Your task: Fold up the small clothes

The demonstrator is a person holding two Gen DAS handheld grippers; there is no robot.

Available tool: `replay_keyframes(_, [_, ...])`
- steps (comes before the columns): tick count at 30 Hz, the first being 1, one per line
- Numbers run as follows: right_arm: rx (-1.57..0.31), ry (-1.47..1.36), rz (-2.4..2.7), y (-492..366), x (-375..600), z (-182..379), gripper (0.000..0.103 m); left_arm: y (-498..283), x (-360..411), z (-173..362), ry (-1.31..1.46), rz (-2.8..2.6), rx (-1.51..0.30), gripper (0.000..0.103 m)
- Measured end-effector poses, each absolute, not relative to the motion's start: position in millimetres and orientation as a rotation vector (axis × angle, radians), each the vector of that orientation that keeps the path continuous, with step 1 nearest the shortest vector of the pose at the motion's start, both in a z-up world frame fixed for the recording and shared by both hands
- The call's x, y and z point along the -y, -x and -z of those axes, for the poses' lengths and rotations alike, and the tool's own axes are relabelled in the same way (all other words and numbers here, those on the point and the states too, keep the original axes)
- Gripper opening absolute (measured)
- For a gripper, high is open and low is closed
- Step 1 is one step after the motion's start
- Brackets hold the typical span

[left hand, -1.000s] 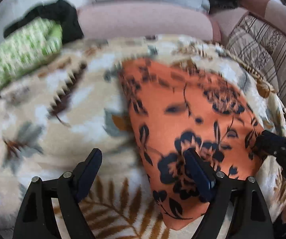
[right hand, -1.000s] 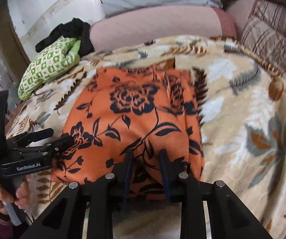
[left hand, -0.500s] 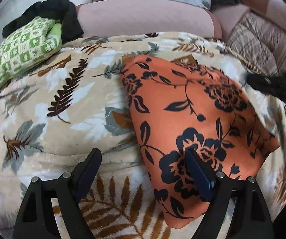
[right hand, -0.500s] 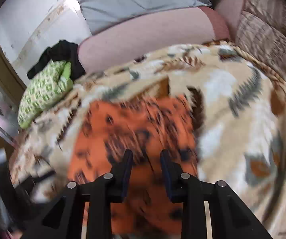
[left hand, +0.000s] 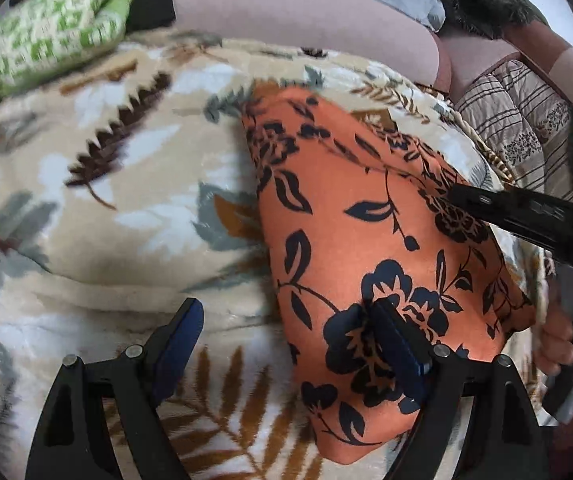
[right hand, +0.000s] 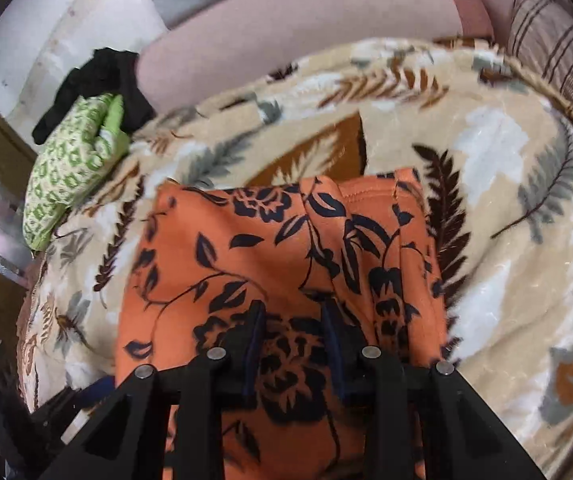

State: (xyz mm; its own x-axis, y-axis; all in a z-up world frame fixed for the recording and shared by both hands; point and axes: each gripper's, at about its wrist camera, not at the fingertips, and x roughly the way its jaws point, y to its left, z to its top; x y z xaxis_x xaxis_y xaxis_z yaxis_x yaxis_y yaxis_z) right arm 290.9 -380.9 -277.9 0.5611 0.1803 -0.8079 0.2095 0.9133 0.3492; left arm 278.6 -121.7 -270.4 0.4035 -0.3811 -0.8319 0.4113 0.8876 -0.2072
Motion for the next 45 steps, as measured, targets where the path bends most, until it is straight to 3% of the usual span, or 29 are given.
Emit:
replay_keyframes(7, [-0.927,-0.294,0.065,-231,361,259,0.035,-274,134,273,-0.154,0.472,-1.008,0.086])
replay_keyframes(8, [-0.937,-0.29,0.086,-225,360,262,0.05,-272,135,273,-0.155,0.47,-0.998,0.086])
replay_keyframes(9, [-0.967,-0.281,0.124,-221,359,270,0.074,-271,135,273,-0.158,0.468,-0.988,0.086])
replay_keyframes(10, [-1.0,-0.279,0.15,-220,360,280,0.078,-271,136,273,-0.167,0.469,-0.987,0.086])
replay_keyframes(14, [-0.986,-0.356,0.147,-213,370,298,0.079,-271,134,274,-0.158,0.468,-0.978,0.086])
replay_keyframes(22, [-0.797,-0.353,0.154,-199,388,263,0.079,-269,139,273,-0.171,0.454,-0.951,0.086])
replay_keyframes(26, [-0.885,-0.387,0.136,-210,390,285,0.066,-268,141,274,-0.192,0.437,-0.932,0.092])
replay_keyframes(30, [-0.919,-0.452,0.12,-215,396,299,0.066,-269,140,276,-0.199,0.401,-0.92,0.101])
replay_keyframes(40, [-0.778,-0.404,0.081,-233,397,247,0.063,-282,124,252,-0.132,0.35,-0.874,0.101])
replay_keyframes(41, [-0.785,-0.404,0.095,-240,400,246,0.059,-285,118,249,-0.108,0.348,-0.862,0.101])
replay_keyframes(45, [-0.815,-0.552,0.119,-253,436,261,0.058,-314,107,259,-0.015,0.418,-0.947,0.101])
